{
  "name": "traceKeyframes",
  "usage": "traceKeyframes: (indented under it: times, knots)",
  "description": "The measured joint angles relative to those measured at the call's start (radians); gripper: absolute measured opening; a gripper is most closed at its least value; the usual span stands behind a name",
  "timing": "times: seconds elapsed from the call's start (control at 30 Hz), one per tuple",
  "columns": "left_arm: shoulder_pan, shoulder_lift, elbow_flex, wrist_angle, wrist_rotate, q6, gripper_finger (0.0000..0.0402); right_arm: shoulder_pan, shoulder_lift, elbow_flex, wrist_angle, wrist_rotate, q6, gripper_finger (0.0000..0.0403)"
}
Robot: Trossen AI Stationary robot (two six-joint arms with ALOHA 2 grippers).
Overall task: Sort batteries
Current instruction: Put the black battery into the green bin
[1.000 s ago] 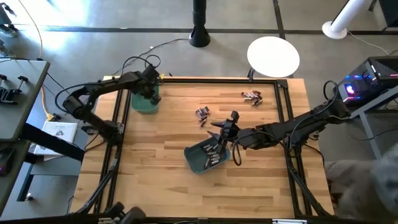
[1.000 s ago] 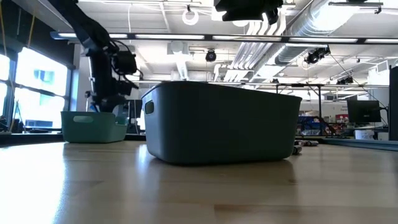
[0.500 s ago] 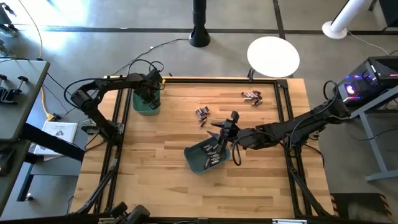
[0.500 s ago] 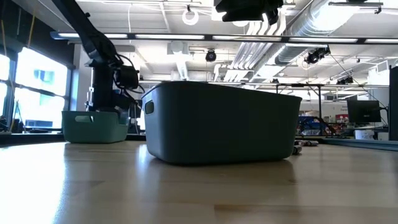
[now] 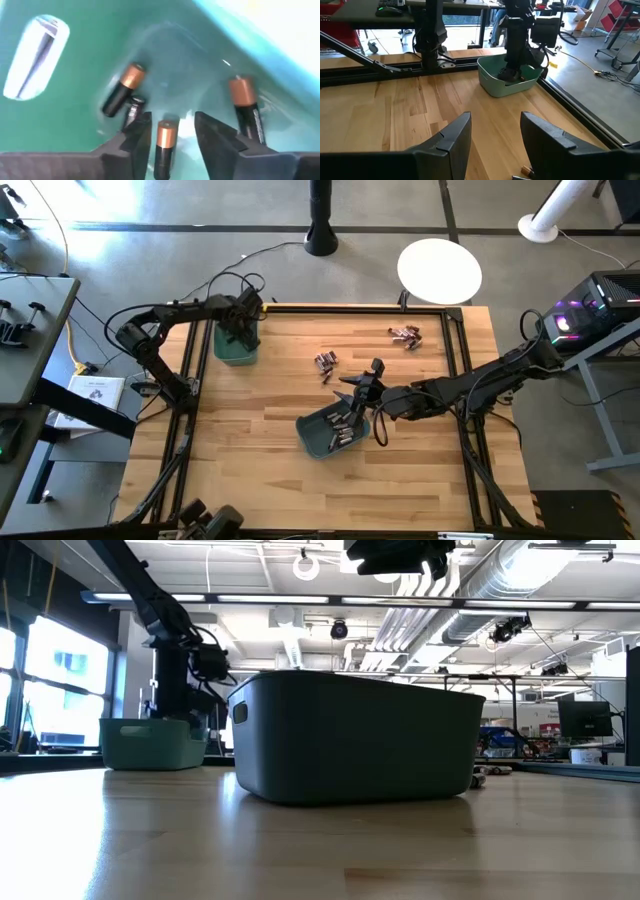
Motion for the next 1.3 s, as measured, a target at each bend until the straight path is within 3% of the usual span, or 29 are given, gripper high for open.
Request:
traceKeyframes:
  times: [0.17, 0.33, 0.47, 0.6, 0.73, 0.8, 0.87, 1.0, 1.3]
  knots:
    - [0.0, -0.02, 0.05, -0.046, -0.042, -0.027, 0.0171, 0.0, 0.0, 0.0, 0.0, 0.0, -0.019, 0.0163]
    - [-0.035, -0.119, 0.057, -0.031, -0.041, -0.075, 0.0173, 0.0, -0.014, 0.0, -0.072, -0.001, -0.007, 0.0163]
    - [-0.099, -0.23, 0.057, -0.028, -0.041, -0.081, 0.0169, 0.0, -0.102, 0.0, -0.385, -0.027, 0.144, 0.0163]
    - [-0.193, -0.345, 0.056, -0.012, -0.04, -0.107, 0.0166, 0.009, -0.162, 0.0, -0.803, -0.199, 0.395, 0.0163]
    - [-0.298, -0.464, -0.017, 0.13, -0.04, -0.134, 0.0166, 0.049, -0.116, 0.0, -1.168, -0.377, 0.574, 0.0163]
    - [-0.346, -0.518, -0.078, 0.22, -0.037, -0.144, 0.0166, 0.065, -0.068, -0.002, -1.27, -0.401, 0.612, 0.0163]
    - [-0.391, -0.564, -0.137, 0.293, -0.031, -0.151, 0.0166, 0.081, -0.027, -0.002, -1.264, -0.354, 0.572, 0.0163]
    - [-0.465, -0.631, -0.229, 0.37, -0.029, -0.155, 0.0166, 0.089, 0.01, -0.006, -1.038, -0.297, 0.3, 0.0161]
    - [-0.529, -0.683, -0.296, 0.382, -0.028, -0.176, 0.0166, -0.158, -0.144, -0.325, -0.646, -0.519, 0.045, 0.0132]
